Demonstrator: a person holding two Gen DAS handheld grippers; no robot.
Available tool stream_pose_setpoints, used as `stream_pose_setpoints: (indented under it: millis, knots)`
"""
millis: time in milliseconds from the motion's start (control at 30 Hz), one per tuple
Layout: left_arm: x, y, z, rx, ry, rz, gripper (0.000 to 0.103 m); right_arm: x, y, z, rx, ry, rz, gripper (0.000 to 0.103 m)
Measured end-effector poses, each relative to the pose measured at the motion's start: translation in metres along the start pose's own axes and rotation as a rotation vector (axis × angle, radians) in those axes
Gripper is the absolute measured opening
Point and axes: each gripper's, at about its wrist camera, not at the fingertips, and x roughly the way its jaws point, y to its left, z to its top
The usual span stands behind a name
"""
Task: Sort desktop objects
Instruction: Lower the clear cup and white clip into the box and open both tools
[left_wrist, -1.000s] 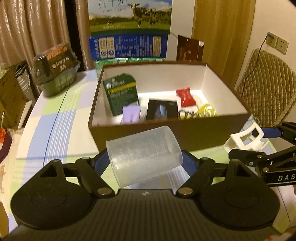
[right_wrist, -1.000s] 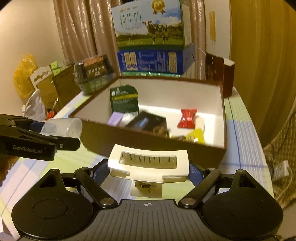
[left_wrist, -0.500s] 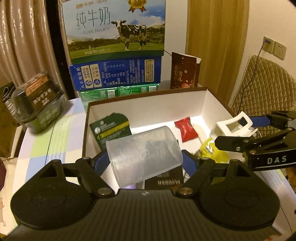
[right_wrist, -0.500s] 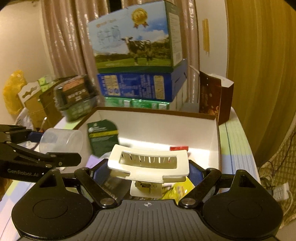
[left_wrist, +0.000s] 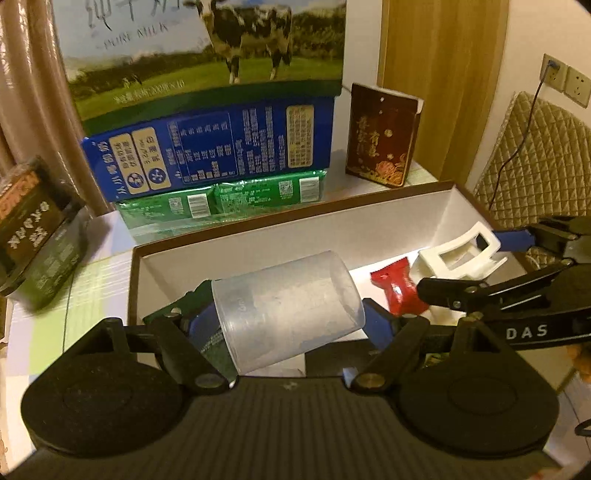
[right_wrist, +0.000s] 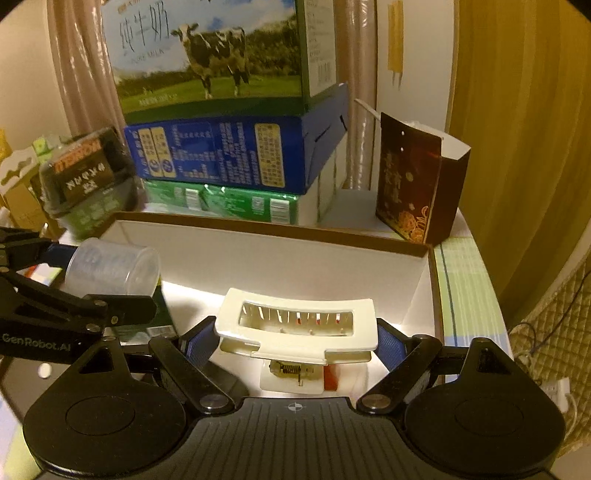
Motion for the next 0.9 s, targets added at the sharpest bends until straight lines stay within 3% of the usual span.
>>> stream_pose_setpoints:
  millis: [433,900]
  knots:
    - [0.051,0.002,0.007,0.021,0.069,0.010,0.079,0.025,-0.005,0.003,-0.024,0.040,-0.017,0.084]
    - [0.064,0.008,0.007,0.007,0.094,0.022,0.080,0.030,-0.009,0.003,-0.026,0.052,-0.008,0.084]
